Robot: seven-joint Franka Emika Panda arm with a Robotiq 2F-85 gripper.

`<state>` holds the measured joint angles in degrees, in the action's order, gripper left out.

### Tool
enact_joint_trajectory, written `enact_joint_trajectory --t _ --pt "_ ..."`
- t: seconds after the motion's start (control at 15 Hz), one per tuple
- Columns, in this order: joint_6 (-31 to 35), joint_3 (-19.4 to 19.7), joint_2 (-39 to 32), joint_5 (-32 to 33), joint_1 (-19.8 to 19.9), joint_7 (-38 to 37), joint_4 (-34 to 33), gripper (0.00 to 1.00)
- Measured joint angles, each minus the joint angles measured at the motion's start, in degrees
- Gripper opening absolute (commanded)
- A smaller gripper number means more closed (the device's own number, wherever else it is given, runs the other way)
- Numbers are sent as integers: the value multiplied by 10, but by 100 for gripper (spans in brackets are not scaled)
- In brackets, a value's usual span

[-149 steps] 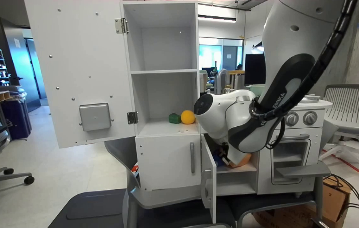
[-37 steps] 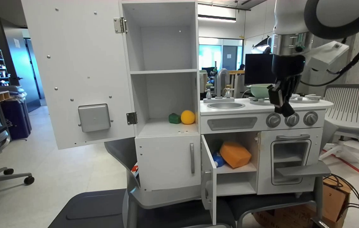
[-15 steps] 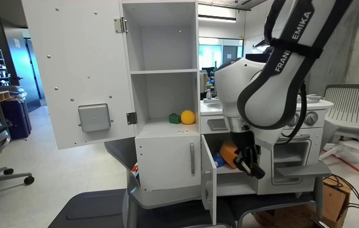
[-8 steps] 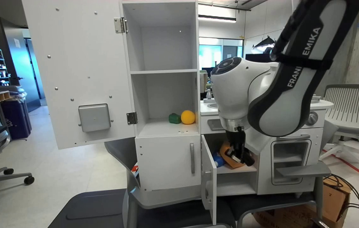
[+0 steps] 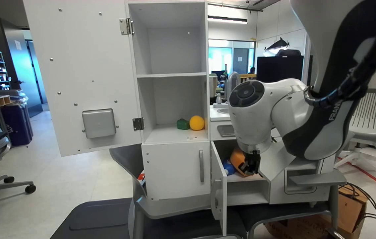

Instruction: Put the sponge and bottle in the open cabinet and then close the cabinet door

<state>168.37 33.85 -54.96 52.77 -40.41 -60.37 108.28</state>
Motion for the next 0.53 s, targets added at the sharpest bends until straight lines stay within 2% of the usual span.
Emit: enact_joint_trajectory --t 0.2,0.53 --pt "14 28 -46 1 -24 -57 -22 9" --pt "14 54 -114 -1 -29 -106 -94 9"
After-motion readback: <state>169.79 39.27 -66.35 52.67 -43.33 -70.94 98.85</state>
